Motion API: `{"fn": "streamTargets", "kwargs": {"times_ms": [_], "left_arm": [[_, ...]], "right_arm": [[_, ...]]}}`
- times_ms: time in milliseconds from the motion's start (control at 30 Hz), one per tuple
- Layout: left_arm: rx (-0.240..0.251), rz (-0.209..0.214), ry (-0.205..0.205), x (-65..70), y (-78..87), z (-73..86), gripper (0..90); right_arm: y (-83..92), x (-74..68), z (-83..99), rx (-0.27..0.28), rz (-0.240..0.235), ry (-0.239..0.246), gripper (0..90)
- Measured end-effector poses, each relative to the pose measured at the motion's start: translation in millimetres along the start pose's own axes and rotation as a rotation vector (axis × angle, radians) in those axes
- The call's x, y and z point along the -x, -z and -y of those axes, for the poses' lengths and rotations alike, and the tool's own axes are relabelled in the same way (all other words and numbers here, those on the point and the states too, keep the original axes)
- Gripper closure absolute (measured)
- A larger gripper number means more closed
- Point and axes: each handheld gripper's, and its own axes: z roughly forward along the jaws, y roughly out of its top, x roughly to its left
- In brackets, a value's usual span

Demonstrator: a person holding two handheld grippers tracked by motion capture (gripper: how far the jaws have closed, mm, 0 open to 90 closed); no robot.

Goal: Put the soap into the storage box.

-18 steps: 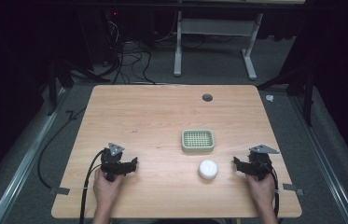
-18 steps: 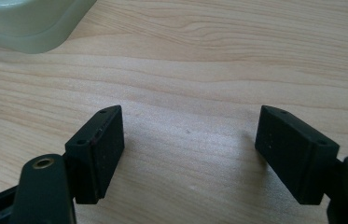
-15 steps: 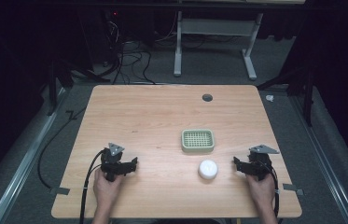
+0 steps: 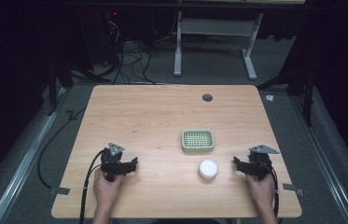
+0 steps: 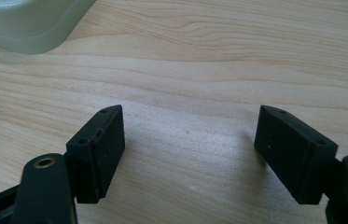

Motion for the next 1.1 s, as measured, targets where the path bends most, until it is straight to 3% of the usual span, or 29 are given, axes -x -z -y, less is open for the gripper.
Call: {"fn": "streamTargets", "kwargs": {"times_ms": [267,667,1100], "left_arm": [[0.0,0.0,0.0,0.0,0.0,0.0,14.9],[0.0,0.0,0.0,-0.1,0.0,0.0,14.9],[0.0,0.0,0.0,-0.1,0.0,0.0,14.9]], "right_arm": [[1.1,3.9,0.6,0.011,-0.02,-0.035,25.6],[4.7,1.8,-0.6,0.019,-0.04,-0.037,23.9],[18.0,-10.3,-4.2,0.077,-0.121,-0.038,23.5]]}}
